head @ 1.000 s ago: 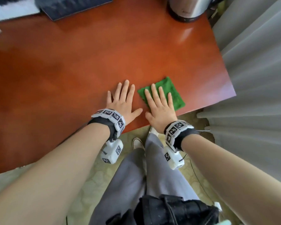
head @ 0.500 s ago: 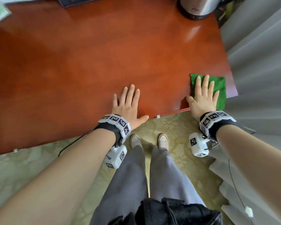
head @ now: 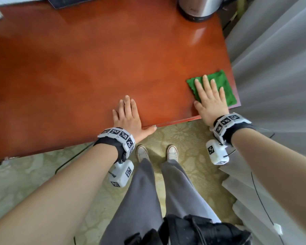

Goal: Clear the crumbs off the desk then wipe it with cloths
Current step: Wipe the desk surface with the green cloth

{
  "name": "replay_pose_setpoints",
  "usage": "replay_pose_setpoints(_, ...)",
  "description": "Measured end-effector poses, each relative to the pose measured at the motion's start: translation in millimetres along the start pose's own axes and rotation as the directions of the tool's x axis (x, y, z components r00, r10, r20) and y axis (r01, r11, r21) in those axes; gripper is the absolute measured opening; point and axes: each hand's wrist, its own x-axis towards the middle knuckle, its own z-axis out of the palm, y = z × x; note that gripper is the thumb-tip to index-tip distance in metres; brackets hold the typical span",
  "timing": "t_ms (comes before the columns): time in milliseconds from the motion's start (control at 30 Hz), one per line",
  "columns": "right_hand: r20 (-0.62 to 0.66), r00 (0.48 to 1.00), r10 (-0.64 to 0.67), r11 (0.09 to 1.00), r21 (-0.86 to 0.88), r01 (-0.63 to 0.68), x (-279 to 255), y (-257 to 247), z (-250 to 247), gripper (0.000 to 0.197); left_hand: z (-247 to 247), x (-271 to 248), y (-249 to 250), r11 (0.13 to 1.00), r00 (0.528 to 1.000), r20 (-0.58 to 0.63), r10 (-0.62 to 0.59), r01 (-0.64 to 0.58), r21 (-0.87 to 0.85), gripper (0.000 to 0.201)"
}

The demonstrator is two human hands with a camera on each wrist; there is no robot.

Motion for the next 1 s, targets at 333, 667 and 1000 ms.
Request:
replay_pose_setpoints(333, 0.041, 0.991, 0.125, 0.992, -0.007, -0.125, 0.5, 0.5, -4.7, 0.076, -4.7, -13.9, 47.5, 0.999, 0.995, 0.086, 0.044, -0.043, -0.011, 0.132)
replay_pose_setpoints(667, 0.083, 0.996, -0.013, 0.997, -0.072, 0.019, 17.5, -8.0, -10.9, 0.080, -4.6, -21.4, 34.4, 0.965, 0.971, -0.030, 0.237, -0.239, -0.107, 0.083)
replay_pose_setpoints(1000, 0.111, 0.994, -0.020, 0.997, -0.075, 0.028, 78.0, -52.8, -24.3, 0.082, -80.8, 105.5, -69.9, 0.980, 0.965, -0.234, 0.123, -0.156, -0.127, 0.063)
